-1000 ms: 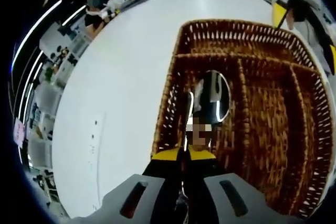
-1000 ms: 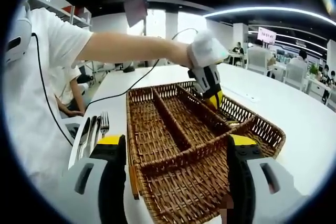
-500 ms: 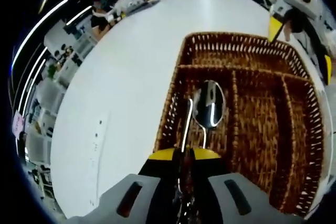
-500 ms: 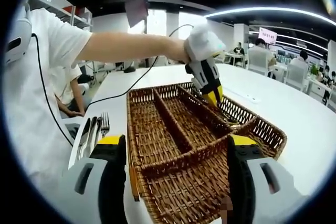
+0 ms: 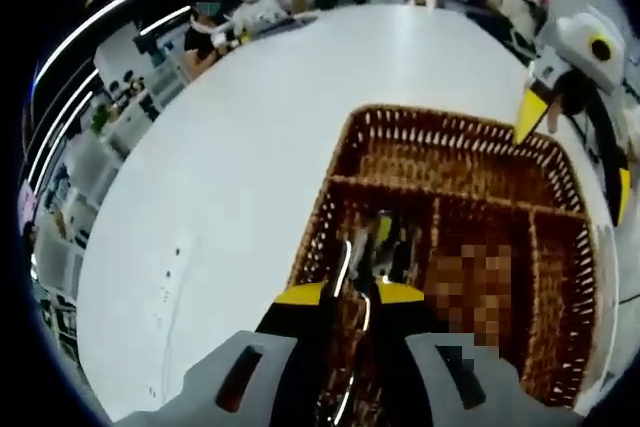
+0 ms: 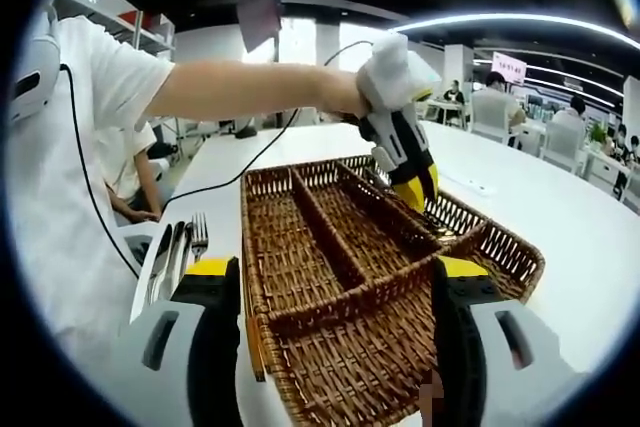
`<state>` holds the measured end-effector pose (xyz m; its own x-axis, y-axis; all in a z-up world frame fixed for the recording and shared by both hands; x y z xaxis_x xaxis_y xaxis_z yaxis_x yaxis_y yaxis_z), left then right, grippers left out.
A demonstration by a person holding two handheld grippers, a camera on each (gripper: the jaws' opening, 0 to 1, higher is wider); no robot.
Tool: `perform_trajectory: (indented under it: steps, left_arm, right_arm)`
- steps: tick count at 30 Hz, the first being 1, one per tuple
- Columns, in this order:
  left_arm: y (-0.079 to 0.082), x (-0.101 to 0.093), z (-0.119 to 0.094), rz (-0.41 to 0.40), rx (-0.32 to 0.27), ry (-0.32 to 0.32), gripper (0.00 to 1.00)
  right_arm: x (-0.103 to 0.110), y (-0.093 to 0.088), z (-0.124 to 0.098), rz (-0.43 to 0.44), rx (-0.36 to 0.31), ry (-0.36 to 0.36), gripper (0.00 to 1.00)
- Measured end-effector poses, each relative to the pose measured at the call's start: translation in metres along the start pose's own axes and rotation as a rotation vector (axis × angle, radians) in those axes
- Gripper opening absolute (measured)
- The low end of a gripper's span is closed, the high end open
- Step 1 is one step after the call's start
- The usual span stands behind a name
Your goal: Arrange the knives, forks, and spoons in their matching storage slots by inserting each utensil handle-first until every utensil is classified and aligned in the correct compartment
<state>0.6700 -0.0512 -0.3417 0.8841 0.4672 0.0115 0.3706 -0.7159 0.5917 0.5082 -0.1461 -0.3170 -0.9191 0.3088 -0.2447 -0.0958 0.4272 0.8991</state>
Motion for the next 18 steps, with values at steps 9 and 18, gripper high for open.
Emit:
perform_trajectory:
  steps: [9,18]
  left_arm:
    - [-0.021,0.014,-0.016,-0.005,0.036,0.03,0.15]
    - [-0.04,0.003,-0.014,0.181,0.101,-0.082,0.1]
  right_arm:
    - [-0.001,-0.002,-0.001,-0.004,0.004,0.002,0.81]
    - [0.002,-0.002,-0.001,-0.006,0.006,0.004,0.81]
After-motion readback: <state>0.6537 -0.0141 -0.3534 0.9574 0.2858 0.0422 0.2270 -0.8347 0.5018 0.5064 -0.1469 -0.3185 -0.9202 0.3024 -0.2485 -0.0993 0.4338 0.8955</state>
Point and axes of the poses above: the point that each gripper's makers call its tool centre point, and the gripper's own axes: z roughly forward along the fingers, x roughly to its left, y roughly out of its top, the point moved 3 cm from there along -z, roughly backward along the fingers, and after that the axes turned 13 degrees about -z, right-handed, at the moved point
